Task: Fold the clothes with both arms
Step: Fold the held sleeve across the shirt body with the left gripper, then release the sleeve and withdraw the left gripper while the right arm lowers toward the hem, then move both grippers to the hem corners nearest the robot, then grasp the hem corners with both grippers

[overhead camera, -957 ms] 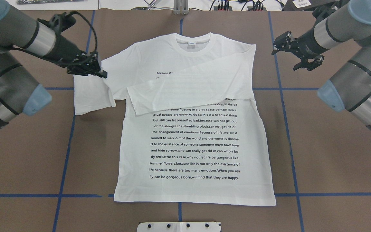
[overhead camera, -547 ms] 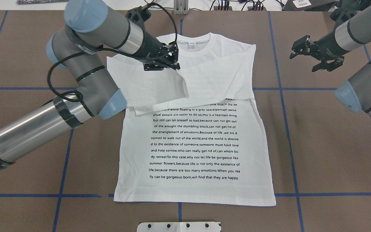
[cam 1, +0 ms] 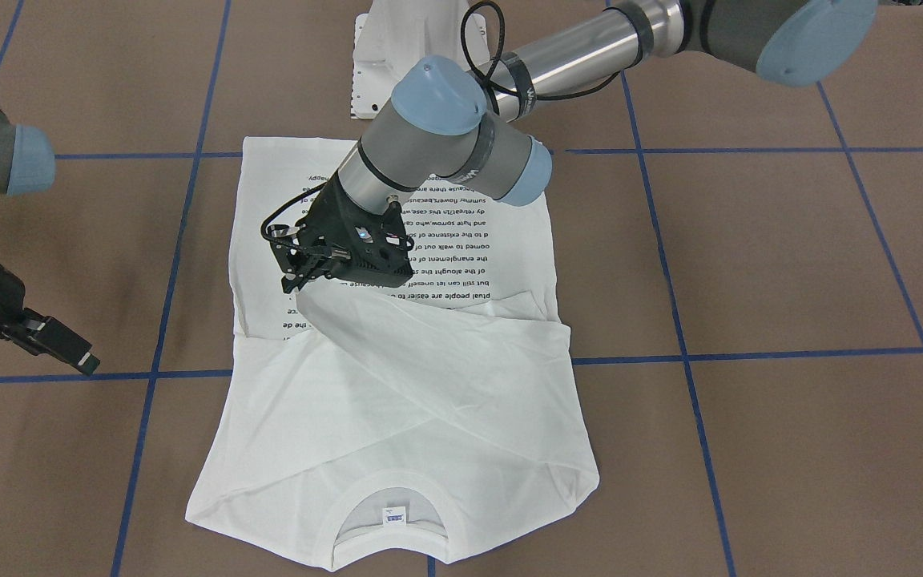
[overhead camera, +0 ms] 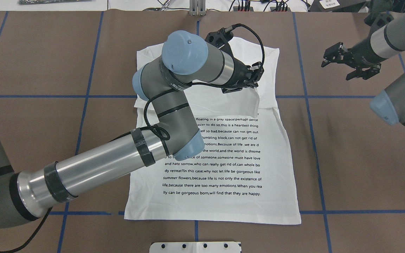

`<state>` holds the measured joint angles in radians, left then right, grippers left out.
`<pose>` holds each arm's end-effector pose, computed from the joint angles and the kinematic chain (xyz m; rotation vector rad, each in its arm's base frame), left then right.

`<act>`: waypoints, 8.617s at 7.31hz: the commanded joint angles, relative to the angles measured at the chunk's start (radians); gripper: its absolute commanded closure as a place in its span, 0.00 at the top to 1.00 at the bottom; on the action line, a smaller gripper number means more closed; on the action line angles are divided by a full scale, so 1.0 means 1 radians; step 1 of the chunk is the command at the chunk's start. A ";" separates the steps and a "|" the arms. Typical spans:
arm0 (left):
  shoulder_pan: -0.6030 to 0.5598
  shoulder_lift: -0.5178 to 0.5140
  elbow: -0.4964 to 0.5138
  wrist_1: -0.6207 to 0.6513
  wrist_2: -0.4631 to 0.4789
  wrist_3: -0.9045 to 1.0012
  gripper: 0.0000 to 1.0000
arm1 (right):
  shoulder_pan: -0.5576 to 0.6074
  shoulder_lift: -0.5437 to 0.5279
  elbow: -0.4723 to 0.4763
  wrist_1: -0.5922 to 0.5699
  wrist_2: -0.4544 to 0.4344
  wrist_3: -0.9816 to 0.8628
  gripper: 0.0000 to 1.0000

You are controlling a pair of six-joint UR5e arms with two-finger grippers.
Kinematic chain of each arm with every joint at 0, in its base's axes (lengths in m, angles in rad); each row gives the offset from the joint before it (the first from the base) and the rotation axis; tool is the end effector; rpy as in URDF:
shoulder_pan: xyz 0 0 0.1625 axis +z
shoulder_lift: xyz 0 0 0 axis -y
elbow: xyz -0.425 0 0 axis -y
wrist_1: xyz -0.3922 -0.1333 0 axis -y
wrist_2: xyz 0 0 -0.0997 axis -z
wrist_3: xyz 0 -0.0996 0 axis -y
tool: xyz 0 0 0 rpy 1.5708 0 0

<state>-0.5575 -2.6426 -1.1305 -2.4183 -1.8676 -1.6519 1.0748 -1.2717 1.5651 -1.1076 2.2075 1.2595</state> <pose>0.6184 -0.5083 0.0438 0.1128 1.4858 -0.2973 -0.2338 -0.5877 0.4450 0.0007 -0.9557 0.4646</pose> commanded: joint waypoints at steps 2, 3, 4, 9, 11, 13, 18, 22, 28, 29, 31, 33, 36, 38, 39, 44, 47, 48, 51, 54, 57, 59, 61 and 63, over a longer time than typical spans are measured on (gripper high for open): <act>0.094 -0.026 0.058 -0.018 0.108 0.001 0.00 | 0.005 -0.014 0.000 0.000 0.000 -0.002 0.99; 0.103 -0.027 0.061 -0.019 0.110 0.001 0.00 | 0.005 -0.014 0.003 0.000 0.000 -0.002 0.99; 0.111 -0.039 0.078 -0.021 0.110 0.001 0.00 | 0.005 -0.015 0.006 0.000 0.000 -0.002 0.99; 0.133 -0.063 0.101 -0.021 0.163 0.000 0.00 | 0.005 -0.014 0.003 0.000 0.000 -0.002 0.99; 0.133 -0.068 0.107 -0.021 0.185 0.000 0.03 | 0.004 -0.009 -0.003 0.000 -0.002 0.000 0.99; 0.133 -0.073 0.110 -0.030 0.220 -0.003 0.17 | 0.004 -0.008 -0.003 0.000 -0.002 0.001 1.00; 0.131 -0.138 0.228 -0.111 0.301 -0.052 0.63 | 0.004 -0.009 0.001 0.000 -0.002 0.011 1.00; 0.087 -0.131 0.203 -0.101 0.273 -0.043 0.63 | -0.118 -0.021 0.123 -0.001 -0.096 0.195 1.00; -0.010 0.420 -0.592 0.380 0.102 0.259 0.62 | -0.661 -0.367 0.580 -0.018 -0.562 0.757 0.95; -0.019 0.478 -0.674 0.386 0.104 0.291 0.62 | -0.761 -0.399 0.592 -0.018 -0.662 0.875 0.95; -0.019 0.487 -0.684 0.387 0.108 0.278 0.63 | -0.909 -0.417 0.596 -0.073 -0.768 0.981 0.92; -0.019 0.489 -0.687 0.386 0.111 0.279 0.63 | -0.963 -0.416 0.607 -0.087 -0.776 1.035 0.90; -0.018 0.489 -0.690 0.386 0.111 0.279 0.64 | -0.992 -0.434 0.609 -0.089 -0.759 1.038 0.85; -0.019 0.490 -0.693 0.386 0.113 0.279 0.64 | -1.019 -0.436 0.601 -0.089 -0.759 1.038 0.81; -0.019 0.495 -0.706 0.386 0.113 0.279 0.65 | -1.030 -0.434 0.580 -0.089 -0.759 1.037 0.81; -0.018 0.515 -0.721 0.386 0.128 0.279 0.66 | -1.041 -0.429 0.564 -0.089 -0.758 1.037 0.57; -0.018 0.517 -0.729 0.384 0.128 0.279 0.66 | -1.043 -0.433 0.566 -0.087 -0.753 1.038 0.00; -0.018 0.517 -0.729 0.384 0.128 0.279 0.66 | -1.044 -0.434 0.566 -0.087 -0.752 1.038 0.00; -0.018 0.523 -0.767 0.390 0.123 0.271 0.66 | -1.044 -0.437 0.593 -0.087 -0.750 1.037 0.00; 0.084 0.747 -0.922 0.409 0.136 0.113 0.65 | -1.038 -0.442 0.638 -0.087 -0.747 1.037 0.00; 0.342 0.887 -0.940 0.412 0.249 -0.085 0.64 | -1.027 -0.442 0.642 -0.087 -0.746 1.037 0.00; 0.425 0.972 -0.931 0.412 0.268 -0.118 0.60 | -1.027 -0.443 0.639 -0.087 -0.746 1.035 0.00; 0.438 0.966 -0.930 0.412 0.266 -0.135 0.59 | -1.027 -0.443 0.641 -0.087 -0.746 1.037 0.00; 0.439 0.963 -0.916 0.412 0.268 -0.134 0.58 | -1.026 -0.445 0.639 -0.087 -0.746 1.035 0.00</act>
<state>-0.1207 -1.6795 -2.0572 -2.0065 -1.6006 -1.7856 0.0485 -1.7160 2.2053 -1.1950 1.4619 2.2954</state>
